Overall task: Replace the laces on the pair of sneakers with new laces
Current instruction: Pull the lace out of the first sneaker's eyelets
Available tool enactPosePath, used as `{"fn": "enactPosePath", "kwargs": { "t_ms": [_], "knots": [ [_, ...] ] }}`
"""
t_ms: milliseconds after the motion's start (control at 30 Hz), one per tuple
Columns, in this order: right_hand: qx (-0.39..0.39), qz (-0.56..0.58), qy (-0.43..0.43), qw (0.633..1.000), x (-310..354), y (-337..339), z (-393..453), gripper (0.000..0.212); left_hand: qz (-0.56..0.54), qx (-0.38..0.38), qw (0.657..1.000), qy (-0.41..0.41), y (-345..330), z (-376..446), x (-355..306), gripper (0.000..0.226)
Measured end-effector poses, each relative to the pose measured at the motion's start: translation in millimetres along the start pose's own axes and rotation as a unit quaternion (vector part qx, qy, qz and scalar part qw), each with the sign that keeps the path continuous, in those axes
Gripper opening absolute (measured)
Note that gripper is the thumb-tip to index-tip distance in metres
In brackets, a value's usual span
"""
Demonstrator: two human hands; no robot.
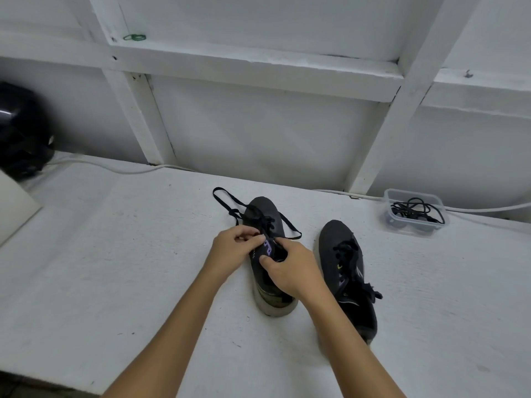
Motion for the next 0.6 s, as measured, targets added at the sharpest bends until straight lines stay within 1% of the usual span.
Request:
{"fn": "enactPosePath", "kwargs": {
  "t_ms": [67, 133, 167, 200, 267, 300, 333, 400, 433, 500, 533, 567, 600],
  "knots": [
    [-0.001, -0.002, 0.0, 1.0, -1, 0, 0, 0.034, 0.06, -0.018, 0.997, -0.044, 0, -1, -13, 0.009],
    [0.002, 0.002, -0.003, 1.0, -2, 0, 0, 0.041, 0.069, -0.054, 0.994, -0.07, 10, 1, -23, 0.004],
    [0.006, 0.003, -0.005, 1.0, -2, 0, 0, 0.044, 0.046, -0.097, 0.992, -0.062, 22, 3, -22, 0.003],
    [0.011, 0.004, -0.008, 1.0, -3, -1, 0, 0.046, 0.007, -0.155, 0.987, -0.041, 40, 4, -17, 0.003],
    [0.015, 0.006, -0.01, 1.0, -3, -3, 0, 0.046, -0.082, -0.272, 0.959, 0.007, 74, 0, 1, 0.004],
    [0.014, 0.005, -0.01, 1.0, -4, -3, 0, 0.045, -0.096, -0.304, 0.948, 0.021, 84, -2, 8, 0.006],
    [0.013, 0.003, -0.01, 1.0, -4, -3, 0, 0.043, -0.08, -0.313, 0.946, 0.027, 87, -4, 12, 0.008],
    [0.012, 0.003, -0.01, 1.0, -3, -3, 1, 0.038, -0.015, -0.299, 0.954, 0.015, 82, -6, 9, 0.021],
    [0.011, 0.002, -0.008, 1.0, -3, -3, 2, 0.036, 0.019, -0.293, 0.956, -0.005, 78, -9, 3, 0.026],
    [0.01, 0.002, -0.009, 1.0, -3, -3, 1, 0.034, 0.093, -0.275, 0.955, -0.058, 67, -12, -10, 0.025],
    [0.008, 0.0, -0.009, 1.0, -4, -3, 2, 0.035, 0.12, -0.242, 0.96, -0.074, 57, -10, -16, 0.021],
    [0.006, -0.003, -0.008, 1.0, -4, -2, 2, 0.036, 0.131, -0.187, 0.971, -0.07, 45, -6, -17, 0.022],
    [0.005, -0.006, -0.008, 1.0, -4, -2, 2, 0.036, 0.128, -0.123, 0.983, -0.047, 30, -3, -14, 0.027]
  ]
}}
Point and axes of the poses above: each hand's wrist, its own z-axis towards the middle knuckle, its own y-axis out of the back of the hand, x = y × z, the point moved 10 cm from there along z, towards the middle knuckle
